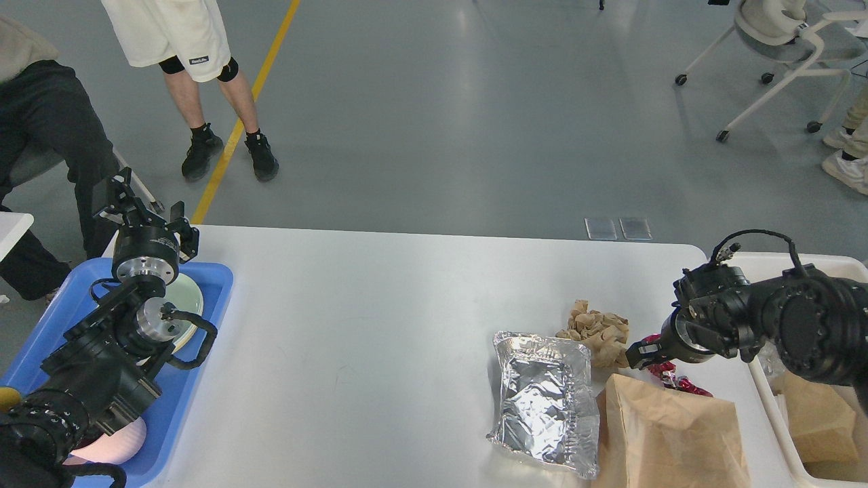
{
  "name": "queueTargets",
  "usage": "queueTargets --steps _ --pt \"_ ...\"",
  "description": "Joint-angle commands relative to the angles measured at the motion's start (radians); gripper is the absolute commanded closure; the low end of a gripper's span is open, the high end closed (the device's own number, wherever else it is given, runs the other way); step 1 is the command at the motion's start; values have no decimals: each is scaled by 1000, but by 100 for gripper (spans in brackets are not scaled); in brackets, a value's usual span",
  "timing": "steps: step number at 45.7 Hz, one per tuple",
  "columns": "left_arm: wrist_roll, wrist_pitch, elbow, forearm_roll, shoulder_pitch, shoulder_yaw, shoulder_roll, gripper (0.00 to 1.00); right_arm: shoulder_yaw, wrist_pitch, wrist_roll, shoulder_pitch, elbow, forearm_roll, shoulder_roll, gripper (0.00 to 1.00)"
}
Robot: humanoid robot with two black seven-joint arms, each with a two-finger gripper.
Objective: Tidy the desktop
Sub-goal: 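Grasp the red wrapper with the right gripper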
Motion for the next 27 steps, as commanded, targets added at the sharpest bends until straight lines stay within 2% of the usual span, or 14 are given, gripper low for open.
queueTargets --steps 1,8,17,20,27 --pt "0 0 0 0 0 0 0 4 0 0 -2 -1 0 37 -3 34" --pt "0 0 0 0 0 0 0 4 3 10 0 -9 0 43 -3 53" --pt "0 0 0 0 0 0 0 4 3 16 2 -8 3 65 -8 72" --pt "0 0 0 0 0 0 0 4 3 17 3 -5 5 71 -13 82" --pt "0 0 0 0 0 0 0 4 3 19 3 5 6 71 -13 90"
